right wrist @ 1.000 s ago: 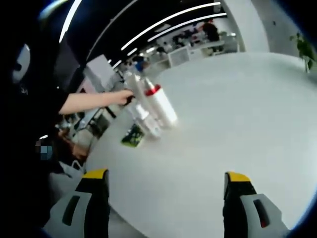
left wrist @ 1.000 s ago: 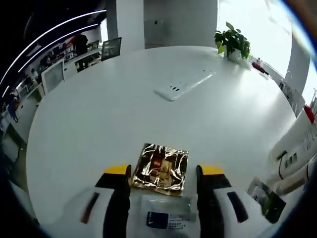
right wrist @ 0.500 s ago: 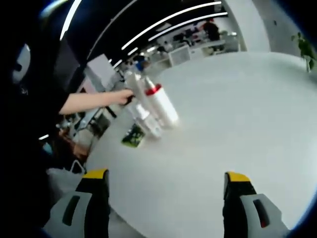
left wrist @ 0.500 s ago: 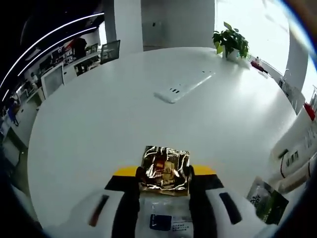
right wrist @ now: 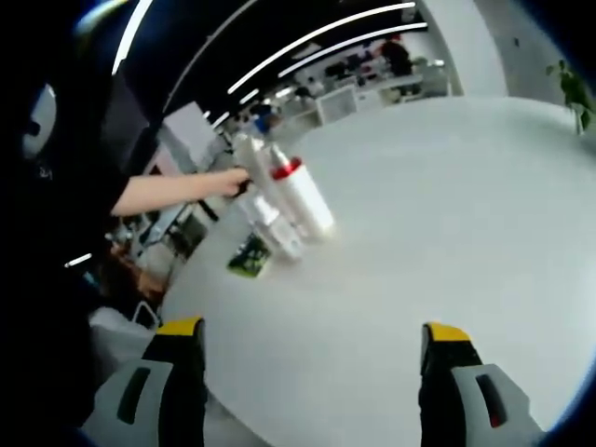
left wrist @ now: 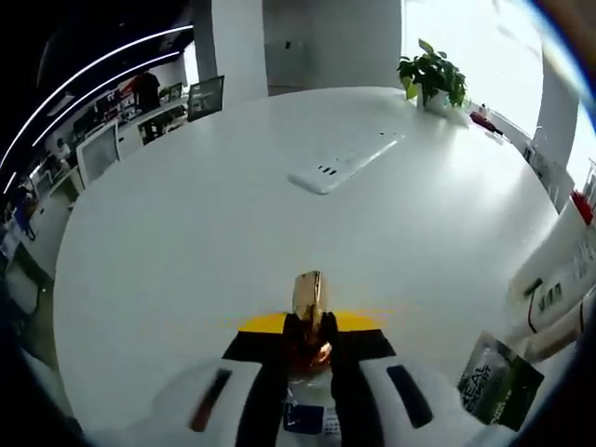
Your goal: Arrange the skincare products in the storage area until every visible bottle or jar stands upright without overlapping.
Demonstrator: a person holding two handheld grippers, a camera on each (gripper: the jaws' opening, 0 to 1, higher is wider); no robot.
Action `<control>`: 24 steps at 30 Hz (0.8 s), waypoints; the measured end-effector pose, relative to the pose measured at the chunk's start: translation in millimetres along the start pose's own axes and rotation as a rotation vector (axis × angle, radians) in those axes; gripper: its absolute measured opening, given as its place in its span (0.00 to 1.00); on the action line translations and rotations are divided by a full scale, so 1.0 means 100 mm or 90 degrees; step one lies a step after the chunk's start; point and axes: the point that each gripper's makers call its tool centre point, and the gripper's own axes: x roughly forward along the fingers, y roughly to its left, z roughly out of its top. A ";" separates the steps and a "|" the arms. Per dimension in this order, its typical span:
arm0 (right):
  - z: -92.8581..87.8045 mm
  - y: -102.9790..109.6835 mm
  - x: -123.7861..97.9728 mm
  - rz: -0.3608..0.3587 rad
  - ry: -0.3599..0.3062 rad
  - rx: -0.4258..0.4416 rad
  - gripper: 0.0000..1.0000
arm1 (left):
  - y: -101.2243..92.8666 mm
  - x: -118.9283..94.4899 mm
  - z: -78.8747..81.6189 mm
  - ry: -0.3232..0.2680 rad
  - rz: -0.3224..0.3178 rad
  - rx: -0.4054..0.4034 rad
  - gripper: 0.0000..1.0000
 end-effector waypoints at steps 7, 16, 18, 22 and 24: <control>0.03 -0.01 -0.02 -0.002 -0.004 0.002 0.97 | -0.02 -0.02 0.00 0.005 -0.006 -0.009 0.15; 0.07 0.04 -0.01 0.005 -0.010 -0.002 0.98 | -0.02 -0.10 0.05 0.002 -0.007 -0.013 0.14; 0.09 0.05 -0.02 0.006 -0.011 -0.004 0.97 | 0.00 -0.13 0.07 0.001 -0.007 -0.011 0.14; 0.20 0.11 -0.04 0.016 -0.031 -0.008 0.98 | -0.04 -0.29 0.15 -0.011 -0.014 -0.015 0.15; 0.25 0.14 -0.04 0.021 -0.040 -0.010 0.98 | -0.05 -0.37 0.19 -0.017 -0.019 -0.012 0.15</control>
